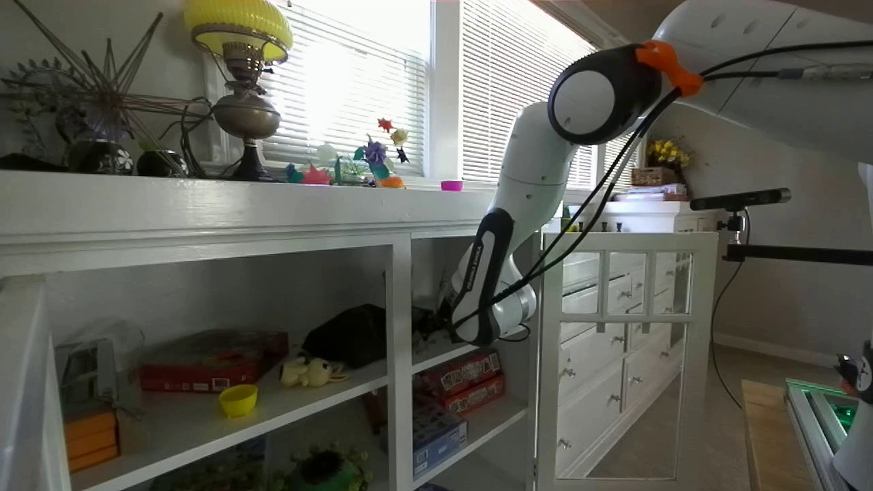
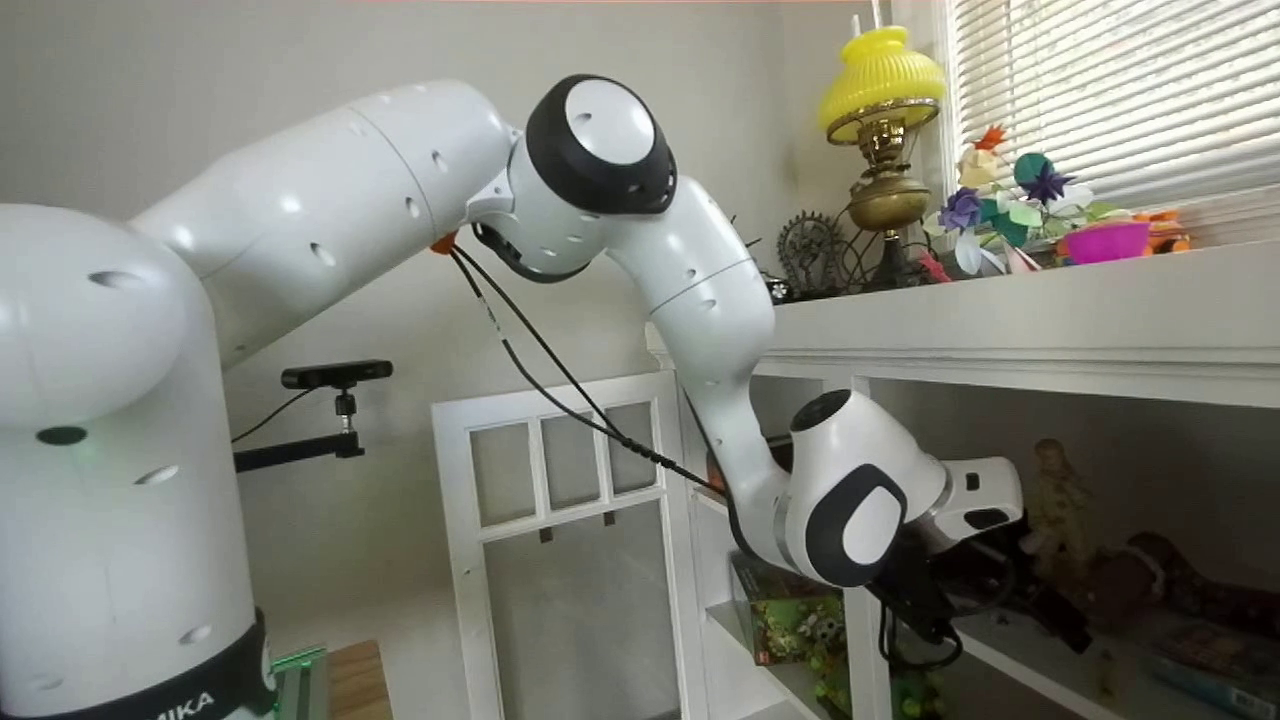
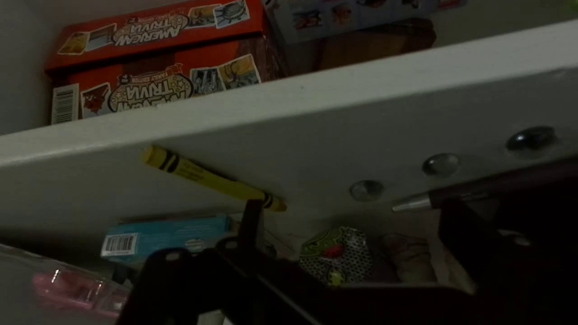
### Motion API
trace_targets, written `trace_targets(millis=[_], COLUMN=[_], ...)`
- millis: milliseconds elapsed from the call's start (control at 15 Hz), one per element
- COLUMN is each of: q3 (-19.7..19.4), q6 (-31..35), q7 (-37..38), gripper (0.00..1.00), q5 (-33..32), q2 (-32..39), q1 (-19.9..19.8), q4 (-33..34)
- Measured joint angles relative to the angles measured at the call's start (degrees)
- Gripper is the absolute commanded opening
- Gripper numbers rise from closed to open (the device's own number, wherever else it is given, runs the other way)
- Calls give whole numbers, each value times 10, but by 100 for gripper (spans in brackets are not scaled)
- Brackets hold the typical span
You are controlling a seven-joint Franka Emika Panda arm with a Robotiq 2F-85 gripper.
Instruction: Place one shiny object in the pink bowl.
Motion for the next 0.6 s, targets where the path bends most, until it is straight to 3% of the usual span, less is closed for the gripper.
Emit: trace_targets(millis=[67, 133, 200, 333, 600], q3=[3, 6, 9, 13, 15], q6=[0, 0, 0, 0, 0], q7=[-4, -9, -13, -19, -25], gripper=[100, 93, 74, 62, 60], q5=[3, 4, 5, 5, 6], q2=[1, 1, 1, 2, 6], q1=[-2, -3, -5, -7, -8], q4=[3, 4, 5, 5, 9])
